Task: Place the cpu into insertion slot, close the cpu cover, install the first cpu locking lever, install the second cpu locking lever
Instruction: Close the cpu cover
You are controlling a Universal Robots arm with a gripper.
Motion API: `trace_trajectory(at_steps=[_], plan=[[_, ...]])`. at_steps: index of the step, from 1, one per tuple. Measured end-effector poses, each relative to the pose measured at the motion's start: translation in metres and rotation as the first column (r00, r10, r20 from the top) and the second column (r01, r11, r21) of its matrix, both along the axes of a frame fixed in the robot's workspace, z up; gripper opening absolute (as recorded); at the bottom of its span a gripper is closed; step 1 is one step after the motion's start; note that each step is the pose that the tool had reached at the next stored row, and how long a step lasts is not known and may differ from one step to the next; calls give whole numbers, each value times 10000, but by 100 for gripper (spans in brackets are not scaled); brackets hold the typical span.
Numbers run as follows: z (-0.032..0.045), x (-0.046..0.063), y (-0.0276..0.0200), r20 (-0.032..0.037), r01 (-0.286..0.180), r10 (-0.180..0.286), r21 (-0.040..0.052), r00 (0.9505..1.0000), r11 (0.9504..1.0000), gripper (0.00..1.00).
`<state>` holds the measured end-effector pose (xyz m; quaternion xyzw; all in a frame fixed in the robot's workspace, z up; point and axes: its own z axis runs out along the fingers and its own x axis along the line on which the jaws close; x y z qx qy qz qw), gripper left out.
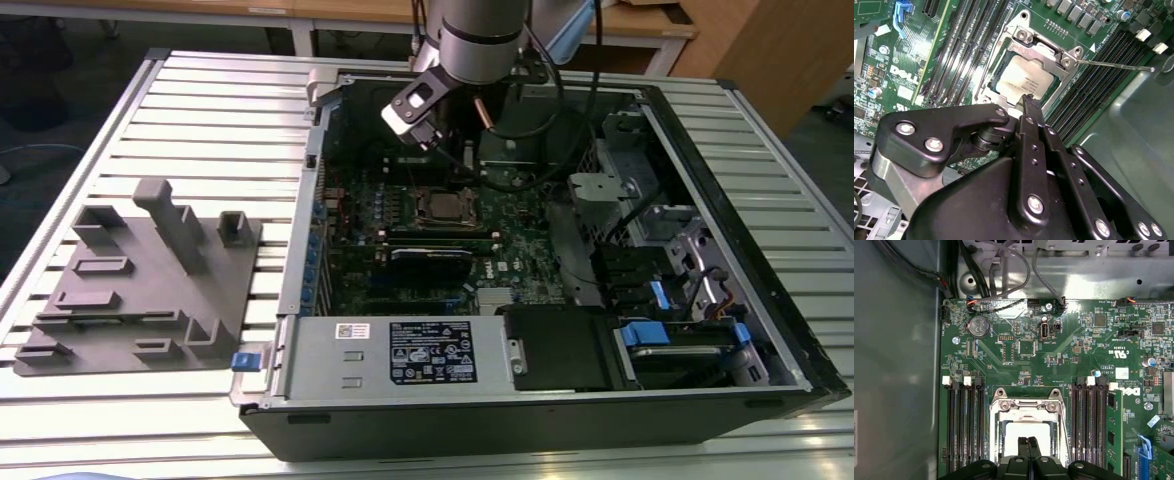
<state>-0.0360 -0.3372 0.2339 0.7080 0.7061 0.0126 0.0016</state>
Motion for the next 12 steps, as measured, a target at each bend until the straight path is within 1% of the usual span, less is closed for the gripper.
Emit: trace_trajectory(at_steps=[5,12], plan=[[-1,0,0,1,-208,208,1,9998,9998,11],[-1,0,0,0,-269,269,1,9996,9996,11]])
